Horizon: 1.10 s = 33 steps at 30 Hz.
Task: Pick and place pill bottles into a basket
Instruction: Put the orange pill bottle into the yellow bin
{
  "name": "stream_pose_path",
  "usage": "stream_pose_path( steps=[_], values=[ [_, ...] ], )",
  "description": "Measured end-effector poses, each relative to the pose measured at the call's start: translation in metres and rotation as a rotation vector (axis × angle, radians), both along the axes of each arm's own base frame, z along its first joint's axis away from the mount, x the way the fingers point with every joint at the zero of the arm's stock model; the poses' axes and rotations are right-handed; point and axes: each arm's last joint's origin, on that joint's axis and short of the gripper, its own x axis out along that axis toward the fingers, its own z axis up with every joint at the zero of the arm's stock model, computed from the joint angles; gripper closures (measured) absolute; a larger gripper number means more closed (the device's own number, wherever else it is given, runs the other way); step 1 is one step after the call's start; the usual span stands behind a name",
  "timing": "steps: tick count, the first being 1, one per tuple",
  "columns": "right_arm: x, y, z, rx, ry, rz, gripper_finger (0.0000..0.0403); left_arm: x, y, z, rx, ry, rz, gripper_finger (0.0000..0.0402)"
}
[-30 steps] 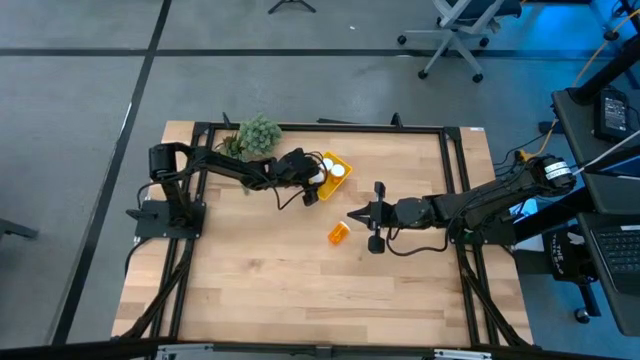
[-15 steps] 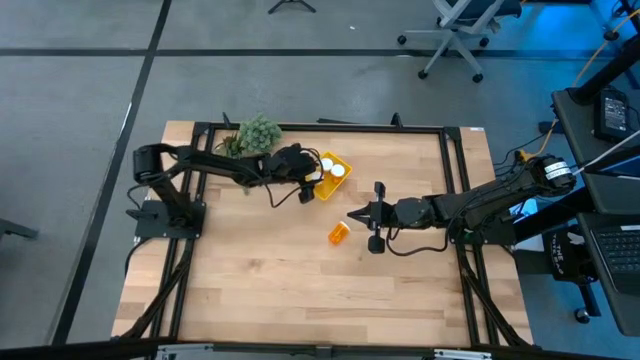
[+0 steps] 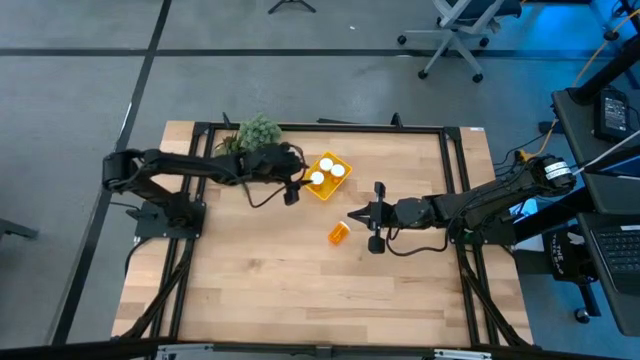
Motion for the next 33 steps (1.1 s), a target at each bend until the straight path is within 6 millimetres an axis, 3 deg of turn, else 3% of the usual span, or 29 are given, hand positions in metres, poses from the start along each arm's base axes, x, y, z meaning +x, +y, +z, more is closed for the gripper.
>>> stream_pose_path(
  steps=[14,27,33],
  values=[
    [-0.001,0.000,-0.002,-0.004,0.021,0.004,0.0386,-0.041,-0.059,-0.031,-0.083,-0.176,-0.120,0.0276],
    [-0.001,0.000,-0.003,-0.003,0.035,0.002,0.0386,-0.044,-0.107,-0.034,-0.018,-0.154,-0.298,0.0327],
    [-0.001,0.000,-0.003,-0.006,0.036,0.004,0.0386,-0.045,-0.120,-0.032,0.013,-0.178,-0.307,0.0359]
  ],
)
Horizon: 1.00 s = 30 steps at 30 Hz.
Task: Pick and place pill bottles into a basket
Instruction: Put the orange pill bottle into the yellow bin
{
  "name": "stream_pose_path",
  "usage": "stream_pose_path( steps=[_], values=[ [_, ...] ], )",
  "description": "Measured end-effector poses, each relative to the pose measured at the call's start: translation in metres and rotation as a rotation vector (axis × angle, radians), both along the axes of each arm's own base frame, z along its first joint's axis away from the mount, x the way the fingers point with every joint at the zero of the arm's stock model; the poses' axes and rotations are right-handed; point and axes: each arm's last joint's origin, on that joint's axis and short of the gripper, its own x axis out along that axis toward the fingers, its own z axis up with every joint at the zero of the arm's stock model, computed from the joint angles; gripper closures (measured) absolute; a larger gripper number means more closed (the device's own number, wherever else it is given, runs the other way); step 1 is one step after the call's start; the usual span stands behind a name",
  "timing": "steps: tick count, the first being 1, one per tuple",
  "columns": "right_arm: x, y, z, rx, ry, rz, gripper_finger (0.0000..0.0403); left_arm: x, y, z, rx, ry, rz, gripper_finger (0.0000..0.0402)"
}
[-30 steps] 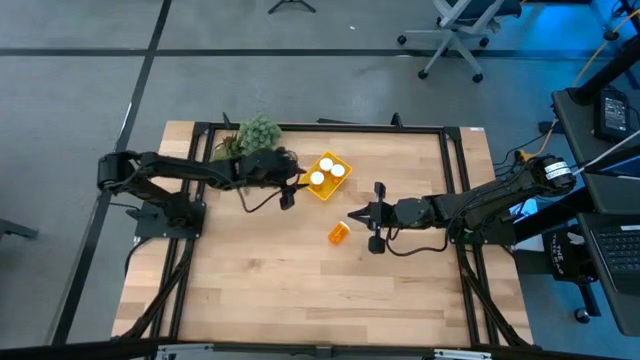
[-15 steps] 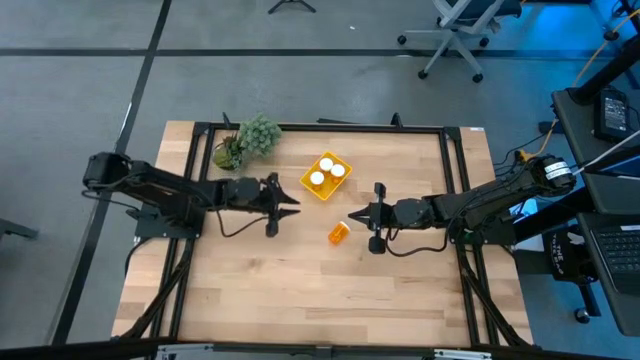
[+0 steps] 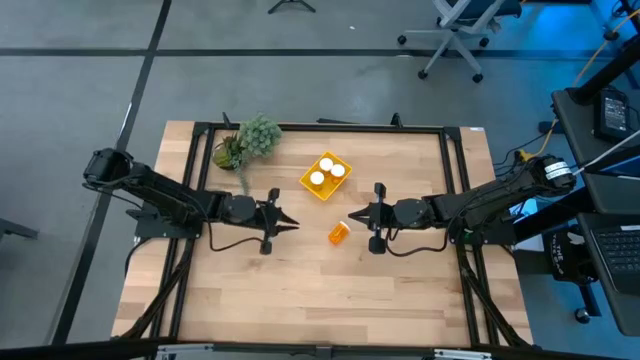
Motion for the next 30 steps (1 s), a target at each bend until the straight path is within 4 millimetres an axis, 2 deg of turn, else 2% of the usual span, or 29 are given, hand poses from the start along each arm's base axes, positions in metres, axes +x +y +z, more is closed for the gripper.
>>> stream_pose_path(
  steps=[8,14,21,25,30],
  values=[
    [-0.002,-0.001,-0.005,-0.008,0.054,-0.002,0.0386,-0.001,-0.010,-0.001,-0.009,-0.003,0.000,0.0399],
    [-0.003,-0.001,-0.008,-0.014,0.085,-0.002,0.0386,-0.001,-0.013,-0.002,-0.022,-0.002,0.013,0.0399],
    [-0.005,0.002,-0.011,0.021,0.130,0.088,0.0381,-0.001,-0.013,-0.001,-0.047,-0.009,0.021,0.0394],
    [-0.007,0.002,-0.014,0.043,0.170,0.094,0.0350,-0.001,-0.013,-0.001,-0.046,-0.008,0.022,0.0391],
    [-0.008,0.002,-0.017,0.058,0.197,0.083,0.0284,-0.001,-0.013,-0.001,-0.046,-0.009,0.022,0.0395]
  ],
)
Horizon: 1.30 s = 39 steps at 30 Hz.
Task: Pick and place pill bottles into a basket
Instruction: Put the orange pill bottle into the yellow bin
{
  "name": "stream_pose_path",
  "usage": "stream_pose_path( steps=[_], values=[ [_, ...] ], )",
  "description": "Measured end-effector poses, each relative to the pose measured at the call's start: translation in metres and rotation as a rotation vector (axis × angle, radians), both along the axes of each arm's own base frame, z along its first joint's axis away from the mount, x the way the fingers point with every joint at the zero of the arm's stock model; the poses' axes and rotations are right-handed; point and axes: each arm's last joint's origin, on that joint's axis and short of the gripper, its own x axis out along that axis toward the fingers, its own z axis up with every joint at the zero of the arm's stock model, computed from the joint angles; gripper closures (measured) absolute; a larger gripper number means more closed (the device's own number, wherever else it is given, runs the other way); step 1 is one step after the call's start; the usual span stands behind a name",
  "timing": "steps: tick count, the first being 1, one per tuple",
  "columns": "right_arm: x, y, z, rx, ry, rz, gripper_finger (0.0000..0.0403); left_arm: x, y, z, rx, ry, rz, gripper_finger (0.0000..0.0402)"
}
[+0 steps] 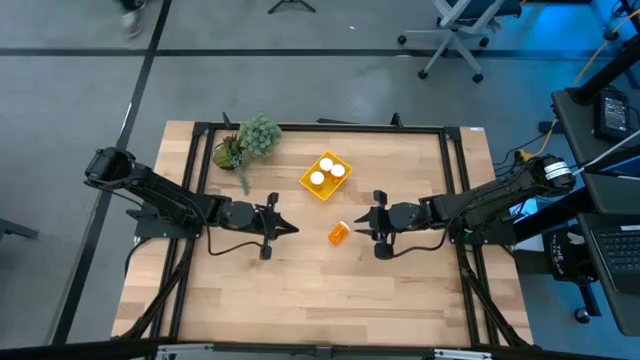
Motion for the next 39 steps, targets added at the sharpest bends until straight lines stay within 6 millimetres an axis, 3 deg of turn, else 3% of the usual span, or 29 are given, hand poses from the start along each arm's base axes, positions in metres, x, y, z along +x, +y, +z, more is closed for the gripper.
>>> stream_pose_path(
  steps=[7,15,26,39],
  values=[
    [0.000,0.000,0.000,0.004,0.000,-0.003,0.0209,0.000,0.000,0.000,0.000,0.001,0.000,0.0395],
    [0.000,0.000,0.000,0.014,-0.005,-0.009,0.0161,0.000,0.000,0.000,-0.011,0.001,0.004,0.0398],
    [0.012,0.003,-0.024,-0.003,0.104,-0.014,0.0147,0.000,0.000,0.000,-0.008,0.001,0.003,0.0390],
    [0.065,0.016,-0.005,-0.162,0.469,0.080,0.0147,0.000,0.000,0.000,-0.007,0.001,0.003,0.0388]
  ],
)
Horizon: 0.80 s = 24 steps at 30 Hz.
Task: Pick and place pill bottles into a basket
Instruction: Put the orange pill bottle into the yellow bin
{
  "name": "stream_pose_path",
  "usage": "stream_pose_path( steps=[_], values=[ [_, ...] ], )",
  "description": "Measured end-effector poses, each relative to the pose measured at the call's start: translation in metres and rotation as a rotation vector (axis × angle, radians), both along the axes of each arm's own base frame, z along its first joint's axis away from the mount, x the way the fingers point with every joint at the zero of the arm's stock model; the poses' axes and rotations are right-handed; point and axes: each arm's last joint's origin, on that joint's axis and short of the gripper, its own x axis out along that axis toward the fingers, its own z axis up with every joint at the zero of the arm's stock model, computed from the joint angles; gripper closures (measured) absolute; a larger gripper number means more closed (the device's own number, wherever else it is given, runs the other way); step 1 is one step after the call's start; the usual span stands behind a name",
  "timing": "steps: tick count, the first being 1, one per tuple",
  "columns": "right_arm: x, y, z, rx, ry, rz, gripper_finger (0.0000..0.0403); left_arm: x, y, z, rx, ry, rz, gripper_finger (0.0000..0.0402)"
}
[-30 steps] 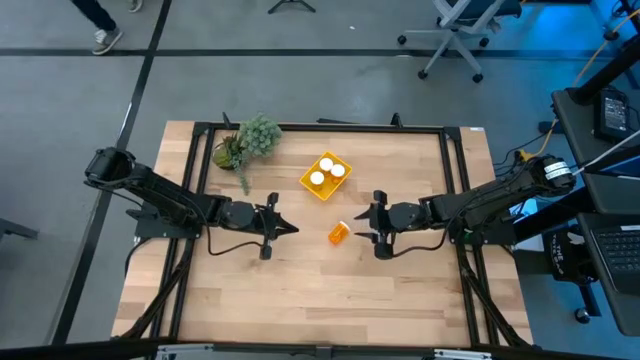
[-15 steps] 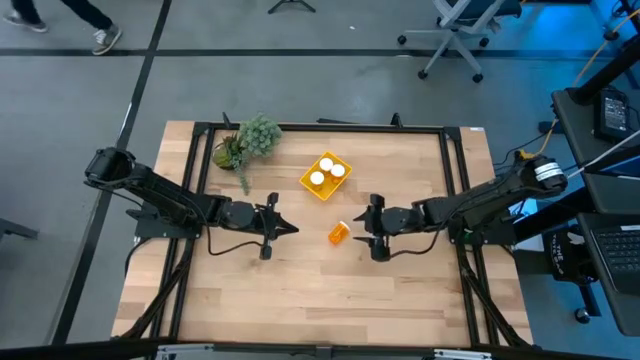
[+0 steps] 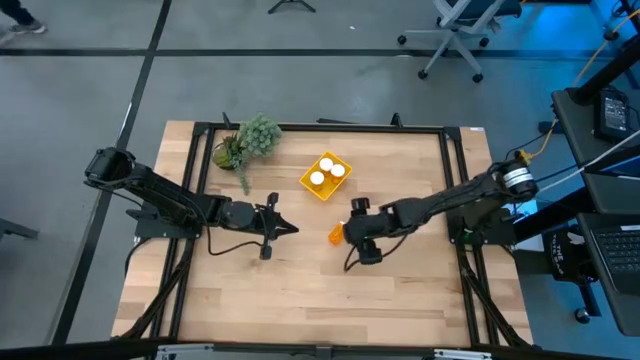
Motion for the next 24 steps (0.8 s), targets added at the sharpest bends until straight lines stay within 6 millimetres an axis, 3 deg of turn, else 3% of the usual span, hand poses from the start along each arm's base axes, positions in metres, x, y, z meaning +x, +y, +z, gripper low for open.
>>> stream_pose_path(
  steps=[10,16,24],
  values=[
    [0.036,0.005,0.021,-0.043,0.072,0.106,0.0147,-0.001,0.000,-0.002,0.004,0.018,0.000,0.0386],
    [0.055,-0.005,0.004,-0.031,0.204,0.134,0.0147,-0.001,0.000,-0.002,0.005,0.022,0.000,0.0384],
    [0.060,-0.014,-0.012,-0.077,0.307,0.159,0.0147,-0.001,0.000,-0.003,0.007,0.030,0.000,0.0384]
  ],
)
